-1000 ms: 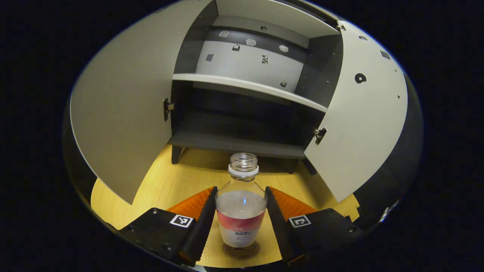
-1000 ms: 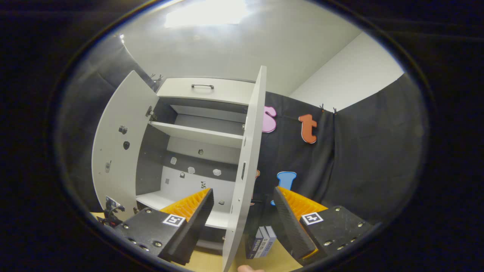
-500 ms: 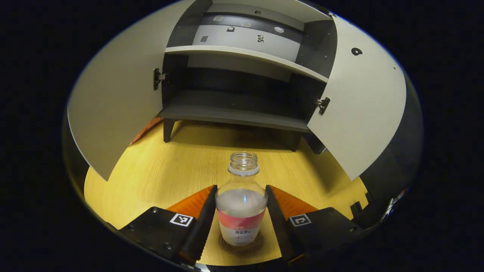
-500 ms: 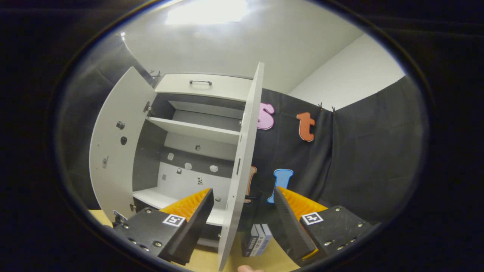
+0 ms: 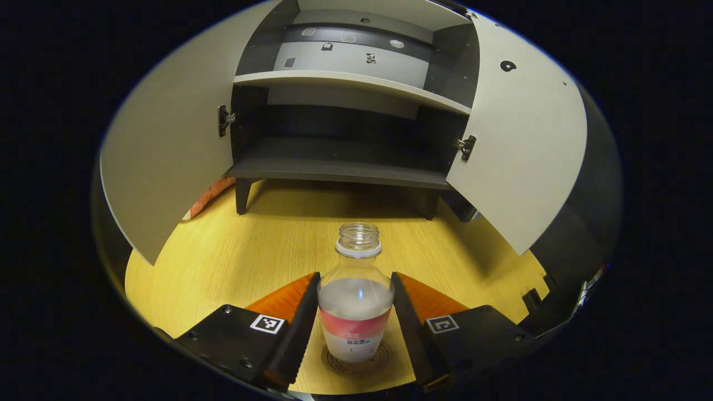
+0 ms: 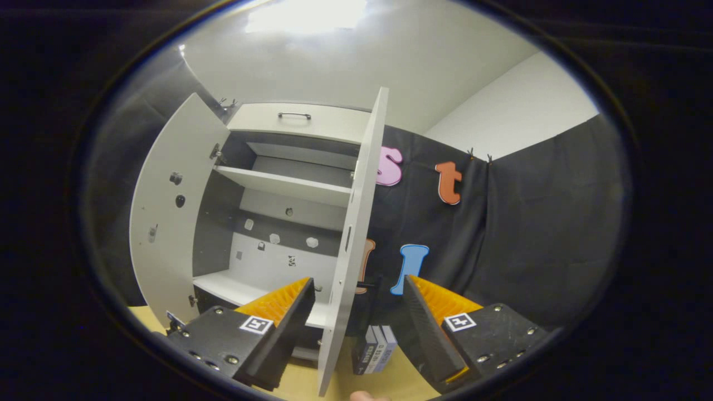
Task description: Grasp the bottle in the cabinet with the left hand and place it on the coaster, then close the right door with the right hand and the left door with the left hand.
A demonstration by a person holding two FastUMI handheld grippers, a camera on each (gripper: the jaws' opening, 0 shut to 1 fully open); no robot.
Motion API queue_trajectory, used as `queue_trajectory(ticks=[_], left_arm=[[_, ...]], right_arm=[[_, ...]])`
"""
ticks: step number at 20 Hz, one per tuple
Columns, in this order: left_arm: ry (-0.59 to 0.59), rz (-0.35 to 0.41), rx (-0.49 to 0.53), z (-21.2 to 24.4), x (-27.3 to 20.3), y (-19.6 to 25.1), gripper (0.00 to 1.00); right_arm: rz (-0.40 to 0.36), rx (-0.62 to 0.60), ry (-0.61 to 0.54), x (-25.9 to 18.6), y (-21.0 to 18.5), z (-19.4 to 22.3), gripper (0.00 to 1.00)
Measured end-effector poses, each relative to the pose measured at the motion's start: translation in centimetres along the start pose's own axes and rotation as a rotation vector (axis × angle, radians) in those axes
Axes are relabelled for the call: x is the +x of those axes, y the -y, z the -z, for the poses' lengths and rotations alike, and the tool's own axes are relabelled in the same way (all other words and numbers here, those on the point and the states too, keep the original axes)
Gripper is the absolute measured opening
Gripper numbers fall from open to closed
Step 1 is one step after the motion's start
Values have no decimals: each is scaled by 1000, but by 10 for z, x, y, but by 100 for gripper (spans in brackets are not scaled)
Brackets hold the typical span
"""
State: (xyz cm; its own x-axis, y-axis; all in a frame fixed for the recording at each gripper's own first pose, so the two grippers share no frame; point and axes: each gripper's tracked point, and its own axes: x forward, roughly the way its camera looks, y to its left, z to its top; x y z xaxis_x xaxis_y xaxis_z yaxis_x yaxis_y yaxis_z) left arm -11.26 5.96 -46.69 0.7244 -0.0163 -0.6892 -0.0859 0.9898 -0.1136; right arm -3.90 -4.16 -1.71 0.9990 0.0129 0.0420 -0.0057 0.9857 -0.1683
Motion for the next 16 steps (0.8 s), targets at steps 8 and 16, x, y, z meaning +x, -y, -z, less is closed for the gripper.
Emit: queue_trajectory(ticks=[8,16], left_arm=[[23,25,14,12,-21,10,81],[-15,25,8,24,-38,11,80]], right_arm=[[-22,8,-1,-2,-10,2,96],[-41,28,-18,-5,-15,8,96]])
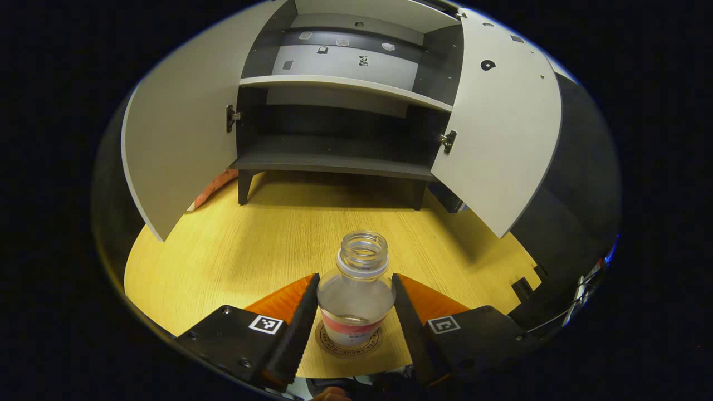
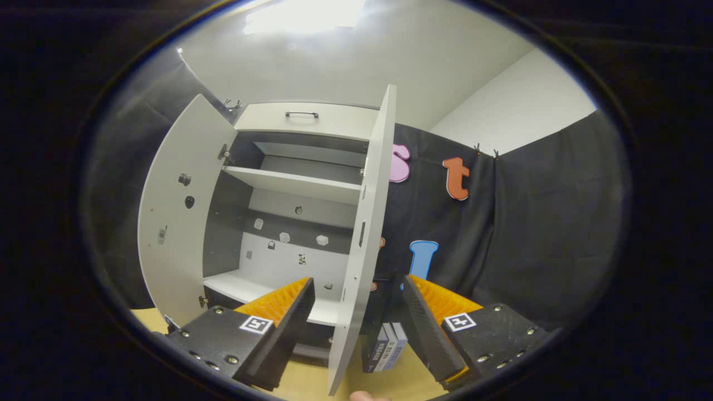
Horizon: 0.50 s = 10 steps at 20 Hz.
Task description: Grasp the bottle in the cabinet with the left hand and place it on the coaster, then close the right door with the right hand and the left door with the left hand.
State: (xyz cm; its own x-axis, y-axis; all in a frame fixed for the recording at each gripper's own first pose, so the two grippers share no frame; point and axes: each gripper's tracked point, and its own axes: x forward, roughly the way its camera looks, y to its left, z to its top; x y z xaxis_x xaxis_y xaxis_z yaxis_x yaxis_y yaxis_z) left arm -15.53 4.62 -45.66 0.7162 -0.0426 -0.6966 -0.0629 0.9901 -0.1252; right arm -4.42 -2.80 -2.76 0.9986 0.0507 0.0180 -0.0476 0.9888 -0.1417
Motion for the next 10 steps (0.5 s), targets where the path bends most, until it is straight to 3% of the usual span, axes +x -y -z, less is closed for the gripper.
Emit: queue_trajectory(ticks=[10], left_arm=[[-51,-3,27,5,-10,3,79]], right_arm=[[-14,62,-54,5,-4,19,96]])
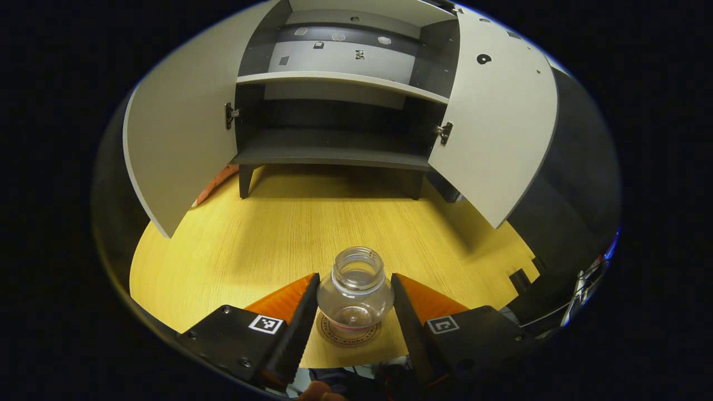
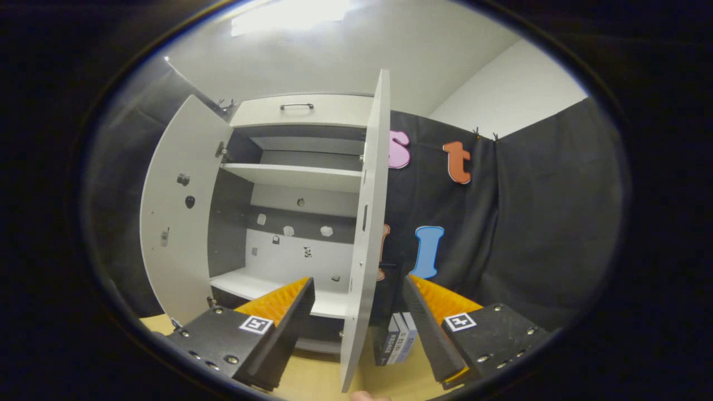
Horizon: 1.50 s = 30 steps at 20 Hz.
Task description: Grasp the bottle in the cabinet with the left hand and place it on the coaster, then close the right door with the right hand and the left door with the left hand.
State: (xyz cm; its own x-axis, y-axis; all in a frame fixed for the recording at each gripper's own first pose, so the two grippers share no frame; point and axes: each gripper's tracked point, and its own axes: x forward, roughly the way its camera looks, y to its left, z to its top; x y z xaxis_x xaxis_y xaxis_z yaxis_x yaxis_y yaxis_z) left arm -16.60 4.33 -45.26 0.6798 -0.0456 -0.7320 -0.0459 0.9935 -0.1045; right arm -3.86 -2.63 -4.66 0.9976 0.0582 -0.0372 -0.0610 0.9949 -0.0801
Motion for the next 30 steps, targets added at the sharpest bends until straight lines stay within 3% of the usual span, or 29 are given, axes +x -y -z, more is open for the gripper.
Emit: queue_trajectory(ticks=[7,10,20,25,26,30], left_arm=[[-3,-26,19,-5,7,-4,82],[-19,-26,3,-5,9,-4,96],[25,-25,13,-28,2,-1,96],[130,-12,36,-79,-19,8,100],[157,-6,38,-93,-25,11,96],[312,3,16,-167,-56,21,96]], right_arm=[[3,-7,2,2,0,0,94],[-2,-19,3,3,-3,-1,96],[-10,-37,-16,7,-8,7,94],[-13,-59,-18,8,-10,10,94],[-15,-62,-18,8,-10,10,94],[-11,-75,-14,9,-9,10,96]])
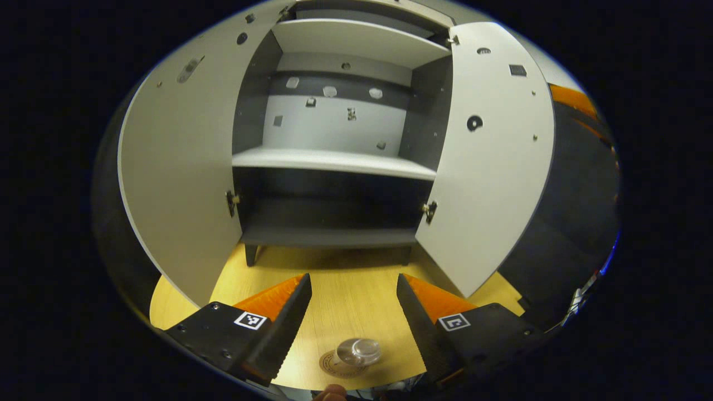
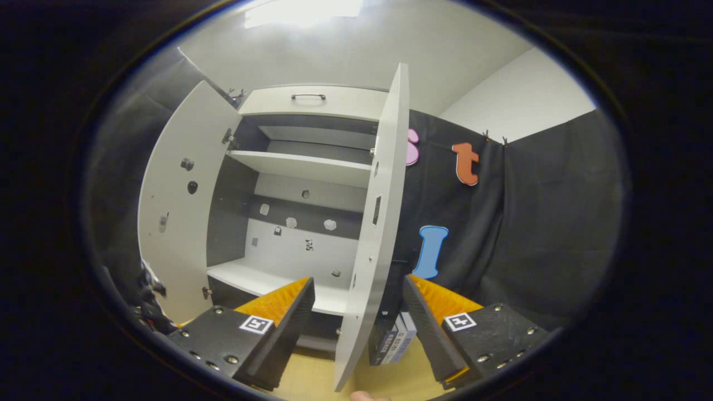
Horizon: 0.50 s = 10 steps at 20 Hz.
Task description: Grasp the bottle in the cabinet with the left hand and place it on the coaster, then close the right door with the right hand and the left door with the left hand.
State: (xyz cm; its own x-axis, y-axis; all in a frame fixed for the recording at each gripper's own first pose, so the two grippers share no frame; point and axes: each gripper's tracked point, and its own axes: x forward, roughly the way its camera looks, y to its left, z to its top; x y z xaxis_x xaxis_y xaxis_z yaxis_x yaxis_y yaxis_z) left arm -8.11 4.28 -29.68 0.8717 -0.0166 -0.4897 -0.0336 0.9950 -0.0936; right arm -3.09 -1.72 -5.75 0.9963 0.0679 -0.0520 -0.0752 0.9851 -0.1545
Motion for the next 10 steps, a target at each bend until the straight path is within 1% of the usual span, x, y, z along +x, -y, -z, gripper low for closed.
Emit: queue_trajectory(ticks=[1,4,5,6,7,8,9,10], left_arm=[[43,-3,-5,-22,-3,2,96],[163,-11,0,-86,-13,4,96],[200,-8,3,-106,-19,6,95],[242,-12,11,-126,-24,6,96],[277,-32,21,-143,-29,2,95],[298,-63,32,-157,-34,-3,95],[316,-93,46,-168,-39,-7,95],[337,-122,62,-179,-44,-11,96]], right_arm=[[0,-1,-1,0,0,1,94],[7,-4,2,2,3,1,96],[15,-4,5,2,5,1,94],[23,-2,8,2,7,0,94],[31,-1,10,3,10,0,94],[43,-2,11,4,13,0,96],[54,-4,11,4,17,0,96],[67,-5,12,4,22,0,94]])
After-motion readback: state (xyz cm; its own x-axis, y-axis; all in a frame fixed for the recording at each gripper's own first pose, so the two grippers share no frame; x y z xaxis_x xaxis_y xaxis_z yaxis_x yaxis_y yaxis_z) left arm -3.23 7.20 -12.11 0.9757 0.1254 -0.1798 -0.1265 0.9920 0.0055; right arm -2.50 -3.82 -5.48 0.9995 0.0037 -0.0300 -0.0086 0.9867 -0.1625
